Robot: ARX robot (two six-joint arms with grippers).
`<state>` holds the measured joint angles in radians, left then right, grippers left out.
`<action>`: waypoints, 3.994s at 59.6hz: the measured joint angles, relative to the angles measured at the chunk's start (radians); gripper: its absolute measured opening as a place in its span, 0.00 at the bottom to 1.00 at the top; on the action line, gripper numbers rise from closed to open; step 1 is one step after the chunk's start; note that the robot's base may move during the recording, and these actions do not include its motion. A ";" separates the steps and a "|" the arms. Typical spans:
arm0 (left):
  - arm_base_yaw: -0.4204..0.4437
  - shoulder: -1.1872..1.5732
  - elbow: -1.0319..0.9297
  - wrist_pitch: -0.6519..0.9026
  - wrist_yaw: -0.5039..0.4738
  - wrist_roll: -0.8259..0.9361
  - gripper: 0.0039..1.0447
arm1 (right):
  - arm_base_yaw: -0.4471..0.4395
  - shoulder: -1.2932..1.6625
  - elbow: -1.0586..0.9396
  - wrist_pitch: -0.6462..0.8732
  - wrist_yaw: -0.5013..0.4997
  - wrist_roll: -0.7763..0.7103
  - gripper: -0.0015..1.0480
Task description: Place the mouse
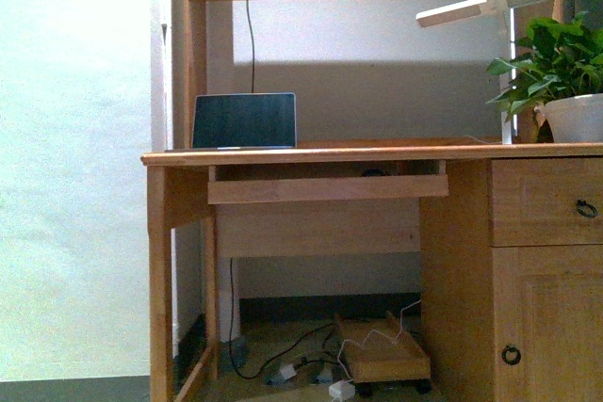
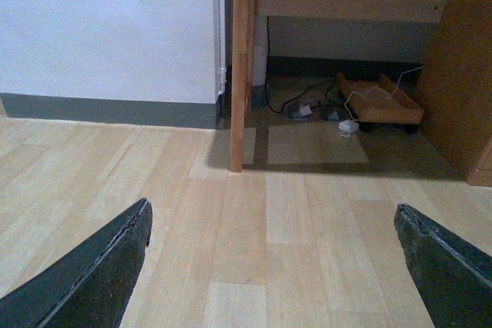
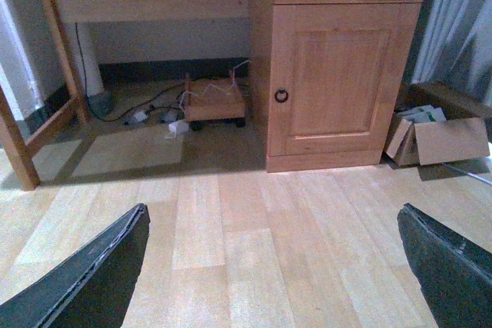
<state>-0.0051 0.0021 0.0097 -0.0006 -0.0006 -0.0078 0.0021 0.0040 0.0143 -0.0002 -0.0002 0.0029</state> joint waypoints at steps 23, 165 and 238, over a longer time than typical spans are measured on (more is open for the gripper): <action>0.000 0.000 0.000 0.000 0.000 0.000 0.93 | 0.000 0.000 0.000 0.000 0.000 0.000 0.93; 0.000 0.000 0.000 0.000 0.000 0.000 0.93 | 0.000 0.000 0.000 0.000 0.000 0.000 0.93; 0.000 0.002 0.000 0.000 0.001 0.000 0.93 | 0.000 0.001 0.000 0.000 0.000 0.000 0.93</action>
<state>-0.0048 0.0036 0.0097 -0.0010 0.0002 -0.0078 0.0017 0.0048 0.0143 -0.0002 -0.0002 0.0029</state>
